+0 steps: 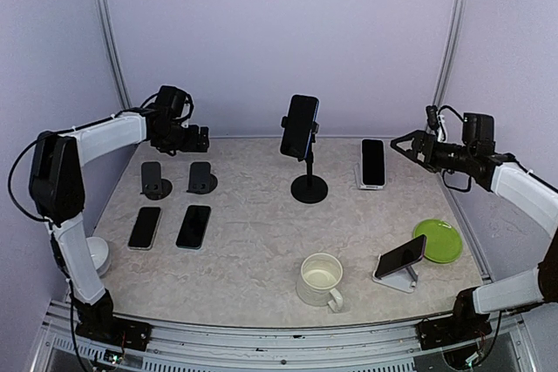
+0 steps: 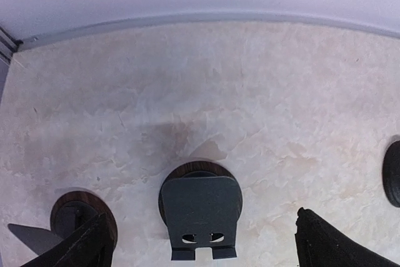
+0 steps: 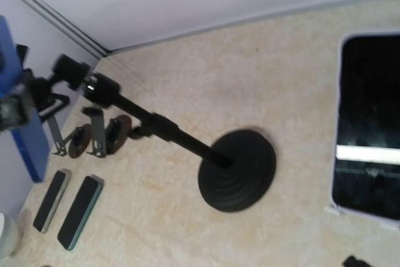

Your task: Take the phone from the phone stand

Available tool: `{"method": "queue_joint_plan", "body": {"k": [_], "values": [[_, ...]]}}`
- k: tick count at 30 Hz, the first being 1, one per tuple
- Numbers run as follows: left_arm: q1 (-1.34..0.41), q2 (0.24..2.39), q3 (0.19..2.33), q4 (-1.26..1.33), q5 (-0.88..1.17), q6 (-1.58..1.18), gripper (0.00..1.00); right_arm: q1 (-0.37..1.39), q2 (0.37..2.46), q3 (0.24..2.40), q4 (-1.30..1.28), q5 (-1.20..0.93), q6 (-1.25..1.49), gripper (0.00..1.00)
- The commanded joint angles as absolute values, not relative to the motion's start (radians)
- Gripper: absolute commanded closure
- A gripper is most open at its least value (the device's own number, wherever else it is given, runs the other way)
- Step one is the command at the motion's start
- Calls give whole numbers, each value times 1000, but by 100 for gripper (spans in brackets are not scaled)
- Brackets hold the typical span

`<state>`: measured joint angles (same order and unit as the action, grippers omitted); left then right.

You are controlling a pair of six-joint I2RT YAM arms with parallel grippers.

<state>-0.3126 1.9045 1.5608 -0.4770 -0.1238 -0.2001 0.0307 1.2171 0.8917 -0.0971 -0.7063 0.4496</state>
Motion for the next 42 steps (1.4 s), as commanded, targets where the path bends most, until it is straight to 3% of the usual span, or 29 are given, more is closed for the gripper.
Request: {"method": "queue_joint_plan", "body": {"k": [1, 7, 18, 31, 42], "values": [[-321, 1791, 1583, -481, -109, -215, 1, 40, 1227, 956, -131, -745, 419, 0], [-365, 1635, 1512, -382, -169, -250, 1, 78, 1253, 1004, -133, -764, 449, 0], [-490, 1479, 1380, -265, -93, -216, 1, 270, 1409, 1218, -208, -694, 498, 1], [-570, 1516, 1374, -276, -89, -253, 1, 434, 1651, 1477, -285, -651, 517, 8], [-599, 1542, 1383, -263, -68, -275, 1, 465, 1730, 1512, -230, -676, 552, 18]]}}
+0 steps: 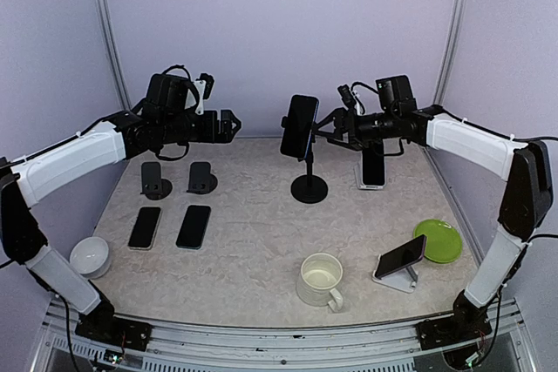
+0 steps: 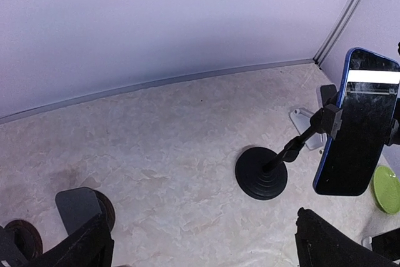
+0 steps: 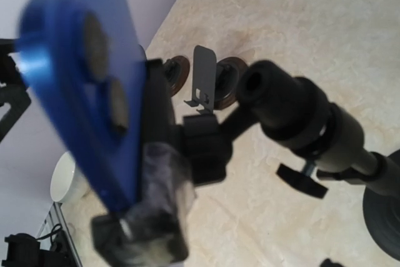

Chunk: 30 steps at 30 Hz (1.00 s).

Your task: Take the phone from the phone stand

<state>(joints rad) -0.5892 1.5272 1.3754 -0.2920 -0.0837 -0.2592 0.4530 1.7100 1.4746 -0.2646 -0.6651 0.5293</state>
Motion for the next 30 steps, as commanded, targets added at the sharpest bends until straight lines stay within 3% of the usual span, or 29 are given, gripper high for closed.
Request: {"method": "queue_joint_plan", "body": {"k": [1, 20, 30], "values": [[-600, 1543, 1382, -262, -66, -278, 1, 466, 1736, 1517, -226, -679, 555, 20], [-620, 1616, 1436, -262, -24, -277, 1, 482, 1801, 1609, -251, -703, 555, 56], [-644, 1685, 1496, -262, 14, -261, 1, 482, 1815, 1609, -255, -710, 555, 64]]}}
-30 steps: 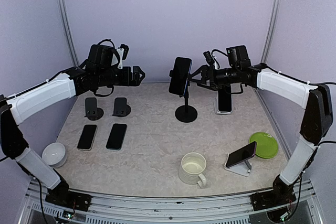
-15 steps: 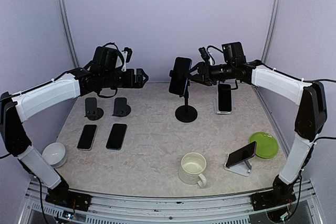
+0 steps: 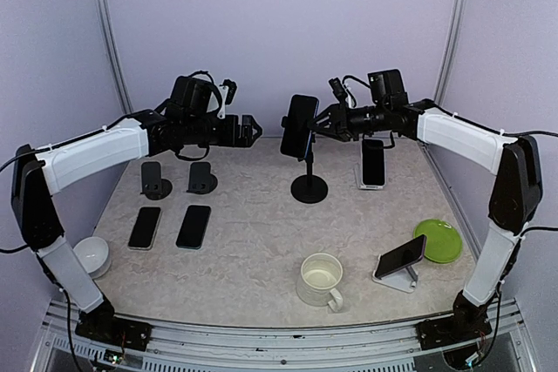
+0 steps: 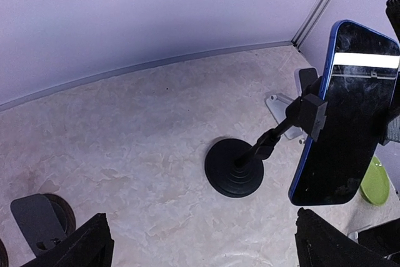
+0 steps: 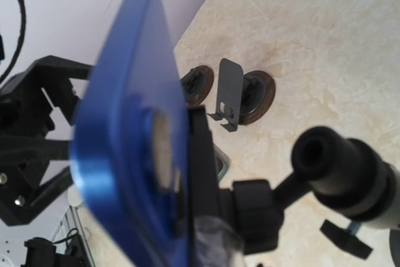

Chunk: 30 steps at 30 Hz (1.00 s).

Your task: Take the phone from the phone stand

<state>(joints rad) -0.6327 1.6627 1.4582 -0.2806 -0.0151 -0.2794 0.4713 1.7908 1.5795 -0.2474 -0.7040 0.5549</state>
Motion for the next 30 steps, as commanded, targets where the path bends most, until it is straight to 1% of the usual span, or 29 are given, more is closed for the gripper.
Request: {"method": "queue_joint_plan", "body": {"k": [1, 8, 14, 20, 30], "values": [[-647, 1692, 1499, -260, 17, -262, 1, 482, 1816, 1610, -255, -711, 555, 65], [-701, 1738, 1541, -240, 90, -251, 1, 487, 1812, 1611, -242, -724, 558, 80], [-737, 1787, 1592, -239, 148, -278, 1, 500, 1807, 1604, -228, -738, 558, 87], [-741, 1866, 1670, -276, 192, -281, 1, 505, 1789, 1590, -207, -742, 569, 99], [-742, 1966, 1781, -296, 248, -291, 1, 512, 1758, 1562, -174, -759, 592, 100]]}}
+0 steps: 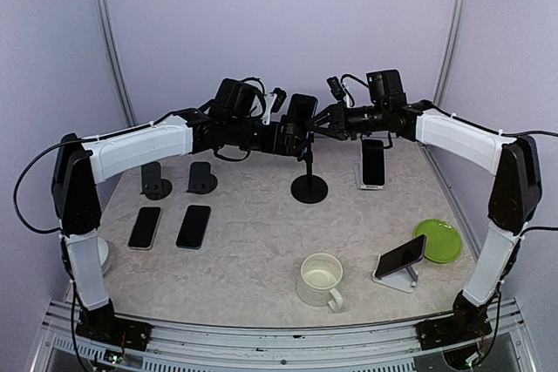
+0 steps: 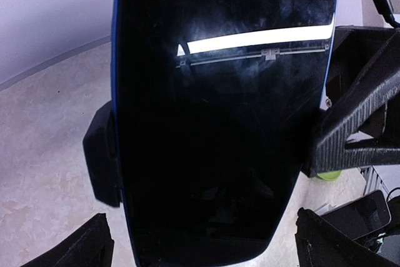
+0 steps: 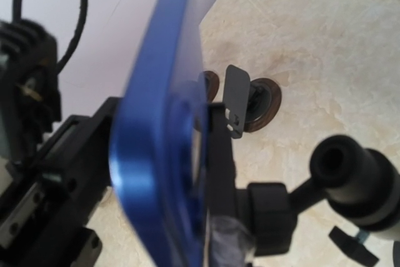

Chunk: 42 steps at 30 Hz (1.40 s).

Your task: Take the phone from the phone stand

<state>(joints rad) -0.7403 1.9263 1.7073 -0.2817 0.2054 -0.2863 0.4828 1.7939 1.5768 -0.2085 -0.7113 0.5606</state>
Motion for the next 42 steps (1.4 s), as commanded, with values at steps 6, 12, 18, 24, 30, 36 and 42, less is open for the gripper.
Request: {"method": "queue_joint_plan", "body": {"k": [6, 12, 18, 24, 30, 36, 42], "values": [[-747, 2003, 1835, -310, 246, -275, 1, 524, 1765, 1569, -175, -759, 598, 100], [-749, 2045, 1889, -374, 205, -267, 6, 528, 1759, 1572, -180, -753, 604, 100], [-750, 2043, 1885, -397, 163, -245, 17, 528, 1743, 1568, -195, -755, 602, 100], [-735, 2018, 1848, -393, 99, -254, 35, 528, 1731, 1561, -211, -752, 596, 100], [-692, 1991, 1808, -359, 83, -304, 43, 528, 1712, 1534, -237, -747, 579, 100], [-646, 1985, 1799, -370, 58, -306, 48, 521, 1692, 1515, -261, -749, 556, 100], [-585, 1961, 1759, -364, 51, -294, 52, 500, 1664, 1488, -271, -756, 546, 100]]}}
